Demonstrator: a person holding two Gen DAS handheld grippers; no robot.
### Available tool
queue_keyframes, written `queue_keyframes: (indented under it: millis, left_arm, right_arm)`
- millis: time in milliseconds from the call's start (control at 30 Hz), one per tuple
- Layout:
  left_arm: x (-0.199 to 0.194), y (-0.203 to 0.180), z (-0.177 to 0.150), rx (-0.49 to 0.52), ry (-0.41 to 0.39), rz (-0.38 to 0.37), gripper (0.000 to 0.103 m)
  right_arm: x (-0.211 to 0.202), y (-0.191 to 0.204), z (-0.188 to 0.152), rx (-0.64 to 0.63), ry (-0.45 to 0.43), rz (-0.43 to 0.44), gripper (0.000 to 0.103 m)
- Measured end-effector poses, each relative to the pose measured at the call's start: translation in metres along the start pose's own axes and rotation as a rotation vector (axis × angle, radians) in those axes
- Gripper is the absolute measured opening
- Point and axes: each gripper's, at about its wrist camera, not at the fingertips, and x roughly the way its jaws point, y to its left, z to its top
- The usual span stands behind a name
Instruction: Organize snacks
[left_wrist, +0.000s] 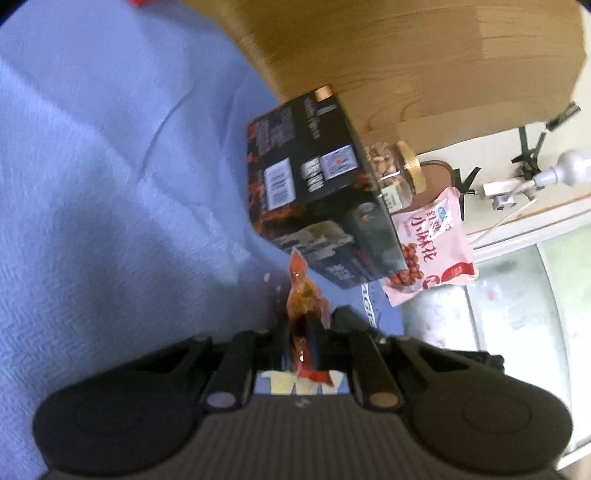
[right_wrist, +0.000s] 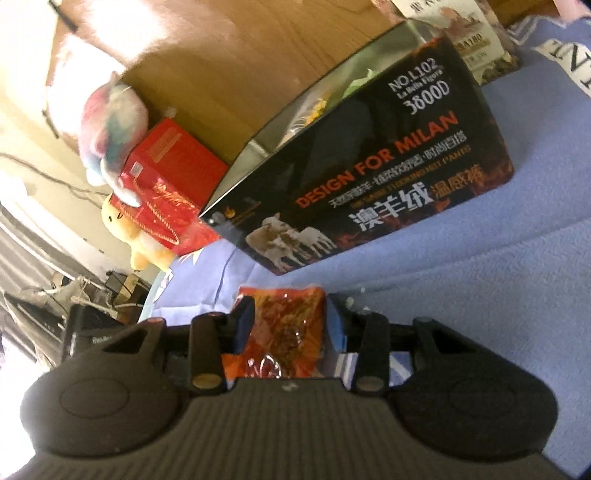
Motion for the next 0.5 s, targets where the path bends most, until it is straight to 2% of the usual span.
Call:
queue_keyframes:
  millis: [67,167,267,433,500]
  left_arm:
    - [-0.004,-0.004,0.001,0.000,-0.013,0.000,0.008]
    - [-0.013,-0.017,-0.001,-0.001,-0.037,-0.044,0.008]
    - [-0.020,-0.046,0.010,0.075,-0.063,-0.050,0.009]
    - [-0.003,-0.104,0.044,0.246,-0.095,0.008,0.010]
    - [0.016,-0.120,0.059,0.295,-0.104,0.046,0.011]
  right_arm:
    - [-0.004,0.002,-0.004,0.008,-0.016,0.018,0.032]
    - [-0.019,0.015,-0.001,-0.012,-0.066,0.046,0.031]
    - [-0.037,0.035,0.011,-0.089,-0.144,0.052,0.031]
    - [-0.050,0.048,0.052,-0.159,-0.257,0.022,0.032]
    - [-0.049,0.047,0.069,-0.185,-0.288,-0.009,0.032]
